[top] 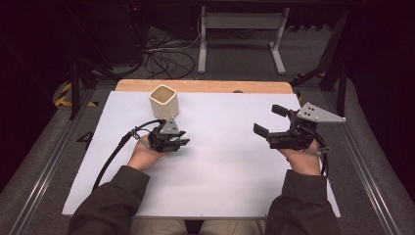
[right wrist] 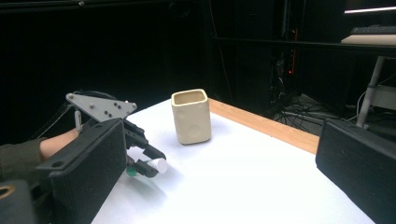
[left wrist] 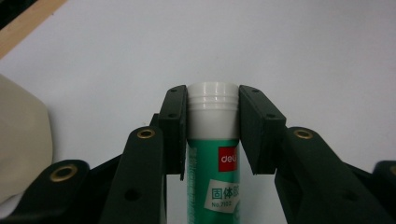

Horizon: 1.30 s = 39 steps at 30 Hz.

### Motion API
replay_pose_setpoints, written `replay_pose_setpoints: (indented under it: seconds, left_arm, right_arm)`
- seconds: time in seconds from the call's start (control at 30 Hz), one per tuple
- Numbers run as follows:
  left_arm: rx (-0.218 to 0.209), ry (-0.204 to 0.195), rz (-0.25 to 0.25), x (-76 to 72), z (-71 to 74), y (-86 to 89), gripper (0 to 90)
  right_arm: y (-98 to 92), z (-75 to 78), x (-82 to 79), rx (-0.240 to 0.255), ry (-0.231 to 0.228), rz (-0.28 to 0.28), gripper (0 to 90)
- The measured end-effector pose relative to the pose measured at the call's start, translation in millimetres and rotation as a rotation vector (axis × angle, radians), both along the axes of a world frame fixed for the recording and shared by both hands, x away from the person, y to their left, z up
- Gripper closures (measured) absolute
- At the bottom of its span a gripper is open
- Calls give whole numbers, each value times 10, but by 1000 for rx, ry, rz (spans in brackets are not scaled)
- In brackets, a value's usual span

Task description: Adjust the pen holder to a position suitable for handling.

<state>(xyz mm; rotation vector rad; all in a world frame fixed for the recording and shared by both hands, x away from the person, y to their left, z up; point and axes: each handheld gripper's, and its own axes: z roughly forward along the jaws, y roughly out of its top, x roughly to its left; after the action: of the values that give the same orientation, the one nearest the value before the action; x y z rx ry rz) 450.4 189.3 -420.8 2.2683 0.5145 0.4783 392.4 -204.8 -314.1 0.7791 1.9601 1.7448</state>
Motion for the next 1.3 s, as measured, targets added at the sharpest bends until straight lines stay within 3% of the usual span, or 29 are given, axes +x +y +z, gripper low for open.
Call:
replay_pose_setpoints:
  seconds: [0.9, 1.0, 1.3]
  left_arm:
    - [-285, -50, -25, -199, 299, 30, 652]
    - [-350, -55, -22, -229, 339, 62, 651]
    - [-432, -73, -32, -321, 456, 98, 652]
  right_arm:
    - [104, -36, 33, -3, -5, 15, 57]
    - [139, -47, 45, -2, -5, 21, 62]
    - [231, -76, 75, 2, -3, 37, 63]
